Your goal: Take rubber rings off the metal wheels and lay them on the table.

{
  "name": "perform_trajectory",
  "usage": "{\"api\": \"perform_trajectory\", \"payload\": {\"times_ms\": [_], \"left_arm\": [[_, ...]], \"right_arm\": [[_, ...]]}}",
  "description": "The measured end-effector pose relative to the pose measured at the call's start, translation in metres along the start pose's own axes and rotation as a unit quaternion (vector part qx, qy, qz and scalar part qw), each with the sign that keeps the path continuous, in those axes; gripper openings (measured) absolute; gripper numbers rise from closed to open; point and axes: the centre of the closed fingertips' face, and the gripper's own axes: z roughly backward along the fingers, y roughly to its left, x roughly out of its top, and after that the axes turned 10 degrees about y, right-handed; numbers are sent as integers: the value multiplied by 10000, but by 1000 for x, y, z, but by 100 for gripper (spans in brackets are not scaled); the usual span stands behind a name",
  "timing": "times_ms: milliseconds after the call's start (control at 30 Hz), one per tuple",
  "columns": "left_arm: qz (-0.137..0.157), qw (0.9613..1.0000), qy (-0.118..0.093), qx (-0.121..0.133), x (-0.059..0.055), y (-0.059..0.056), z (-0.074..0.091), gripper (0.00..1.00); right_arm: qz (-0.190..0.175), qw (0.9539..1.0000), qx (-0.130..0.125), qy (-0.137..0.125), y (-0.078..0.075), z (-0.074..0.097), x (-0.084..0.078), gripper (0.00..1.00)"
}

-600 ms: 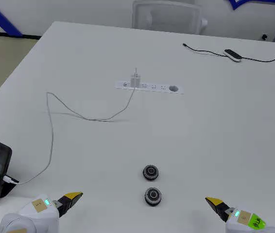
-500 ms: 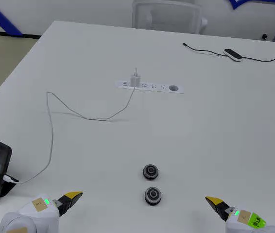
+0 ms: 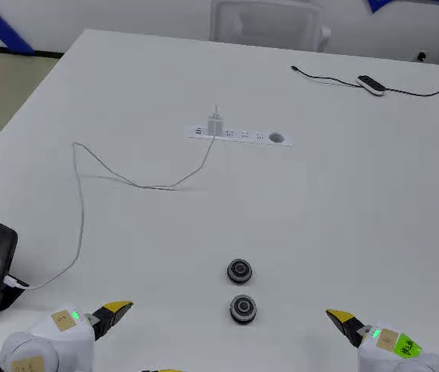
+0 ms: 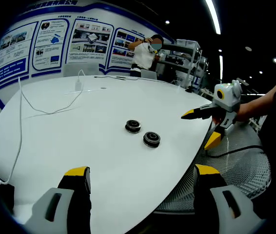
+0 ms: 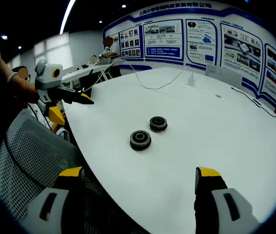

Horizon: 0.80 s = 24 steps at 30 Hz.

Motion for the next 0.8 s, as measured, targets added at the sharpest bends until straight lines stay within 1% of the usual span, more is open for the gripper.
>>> {"api": "perform_trajectory", "payload": {"times_ms": [200, 533, 800], "left_arm": [[4, 10000, 32, 6, -1, 1, -1, 88], [-31, 10000, 52, 9, 2, 2, -5, 85], [-100, 9999, 103, -15, 3, 1, -9, 81]], "right_arm": [[-3, 10000, 36, 13, 2, -2, 1, 94], [8, 10000, 74, 4, 4, -7, 5, 93], [-9, 9999, 124, 1, 5, -9, 7, 88]]}}
